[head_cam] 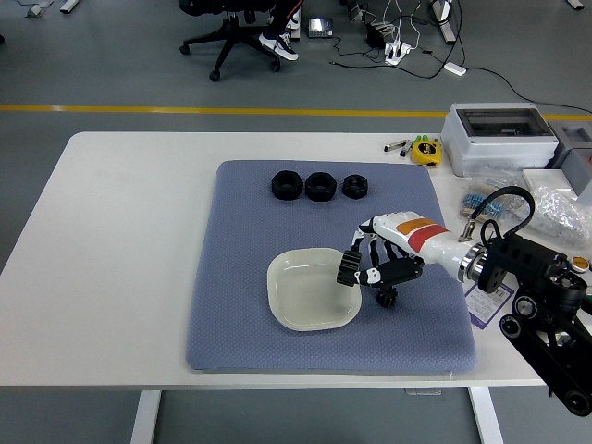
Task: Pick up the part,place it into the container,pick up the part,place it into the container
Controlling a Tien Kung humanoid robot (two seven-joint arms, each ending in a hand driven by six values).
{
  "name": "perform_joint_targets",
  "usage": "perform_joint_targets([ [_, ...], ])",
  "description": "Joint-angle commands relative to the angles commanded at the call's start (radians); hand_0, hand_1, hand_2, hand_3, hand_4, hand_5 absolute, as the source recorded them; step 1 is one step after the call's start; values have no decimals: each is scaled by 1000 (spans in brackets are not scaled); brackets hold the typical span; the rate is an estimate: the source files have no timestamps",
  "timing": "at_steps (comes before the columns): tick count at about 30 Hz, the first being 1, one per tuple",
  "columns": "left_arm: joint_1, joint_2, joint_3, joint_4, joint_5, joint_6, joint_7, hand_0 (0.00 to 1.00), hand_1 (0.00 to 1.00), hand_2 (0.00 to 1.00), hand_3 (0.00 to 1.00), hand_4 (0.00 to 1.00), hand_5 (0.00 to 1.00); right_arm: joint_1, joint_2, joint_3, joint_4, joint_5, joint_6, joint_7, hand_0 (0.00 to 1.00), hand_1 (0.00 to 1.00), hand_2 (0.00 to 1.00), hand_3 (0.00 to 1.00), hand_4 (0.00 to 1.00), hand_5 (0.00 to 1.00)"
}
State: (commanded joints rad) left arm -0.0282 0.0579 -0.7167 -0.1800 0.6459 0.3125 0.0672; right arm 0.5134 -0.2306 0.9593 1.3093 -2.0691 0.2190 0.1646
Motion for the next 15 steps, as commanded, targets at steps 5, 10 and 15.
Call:
perform_joint_targets([
  [5, 3, 2, -1, 0, 8, 1, 3, 702, 665, 721, 576, 661, 597, 38, 38, -73, -18, 5, -9, 10, 122, 170, 302, 407, 829, 630],
  [10, 2, 5, 4, 0, 12, 1, 6, 701, 666, 719, 575, 661, 599, 69, 57, -112, -50, -32, -19, 18, 220, 310, 465, 611, 951, 548],
  [15, 1, 6, 13, 0, 1, 3, 4, 700, 666, 718, 575, 661, 599, 81, 62, -121, -75, -70, 15, 10, 597, 721, 841, 920, 998, 542],
])
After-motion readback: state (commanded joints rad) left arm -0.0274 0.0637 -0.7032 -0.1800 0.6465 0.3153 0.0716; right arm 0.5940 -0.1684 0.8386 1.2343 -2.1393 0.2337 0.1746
